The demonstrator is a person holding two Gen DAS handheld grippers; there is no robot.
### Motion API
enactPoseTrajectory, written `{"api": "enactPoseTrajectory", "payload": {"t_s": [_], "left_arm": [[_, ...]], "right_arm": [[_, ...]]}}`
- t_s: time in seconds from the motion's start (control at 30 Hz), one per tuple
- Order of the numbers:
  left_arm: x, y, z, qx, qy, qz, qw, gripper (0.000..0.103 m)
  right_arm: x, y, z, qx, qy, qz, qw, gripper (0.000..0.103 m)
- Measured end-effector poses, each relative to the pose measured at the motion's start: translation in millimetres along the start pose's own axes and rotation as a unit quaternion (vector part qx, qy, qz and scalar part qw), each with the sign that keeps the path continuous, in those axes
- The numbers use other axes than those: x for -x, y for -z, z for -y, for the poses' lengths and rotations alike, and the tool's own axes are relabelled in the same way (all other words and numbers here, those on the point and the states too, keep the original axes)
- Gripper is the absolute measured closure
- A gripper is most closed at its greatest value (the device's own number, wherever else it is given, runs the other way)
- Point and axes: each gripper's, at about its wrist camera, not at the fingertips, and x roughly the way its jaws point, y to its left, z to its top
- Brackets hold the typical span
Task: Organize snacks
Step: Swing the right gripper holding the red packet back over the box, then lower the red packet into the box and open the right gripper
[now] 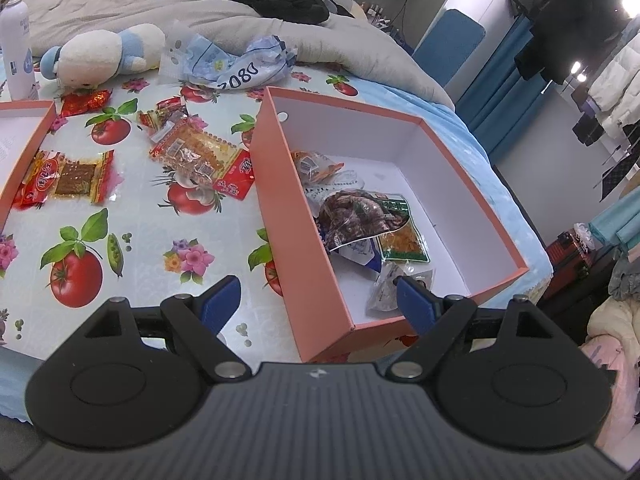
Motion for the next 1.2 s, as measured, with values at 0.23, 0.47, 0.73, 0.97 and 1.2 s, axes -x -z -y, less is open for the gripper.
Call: {"api": "enactPoseTrajectory", "payload": {"t_s": [0.23, 0.47, 0.73, 0.97, 1.2], "left_arm": [[5.4, -3.4, -0.5, -0.004, 0.001, 0.004, 1.0000, 0.015], [10.7, -11.7, -0.6, -0.004, 0.003, 0.013, 0.9999, 0.015], [16.5, -18.9, -2.6, -0.003, 0.001, 0.021, 0.9998, 0.015], [17.2, -19.0, -12.0, 0.004, -0.012, 0.013, 0.9998, 0.015], [18.4, -23.0, -15.4, 0.002, -0.024, 0.009, 0.9997, 0.015]], "right_arm": [[63.0, -19.5, 3.6, -0.025, -0.027, 0.053, 0.998, 0.085], [113.0, -47.4, 1.1, -0.031, -0.049, 0.111, 0.992, 0.085], [102.5, -84.1, -3.9, -0.031, -0.065, 0.138, 0.988, 0.085], [63.0, -118.6, -2.1, -0.048, -0.066, 0.136, 0.987, 0.085], [28.7, -139.4, 2.9, -0.088, -0.086, 0.117, 0.986, 0.083]]}}
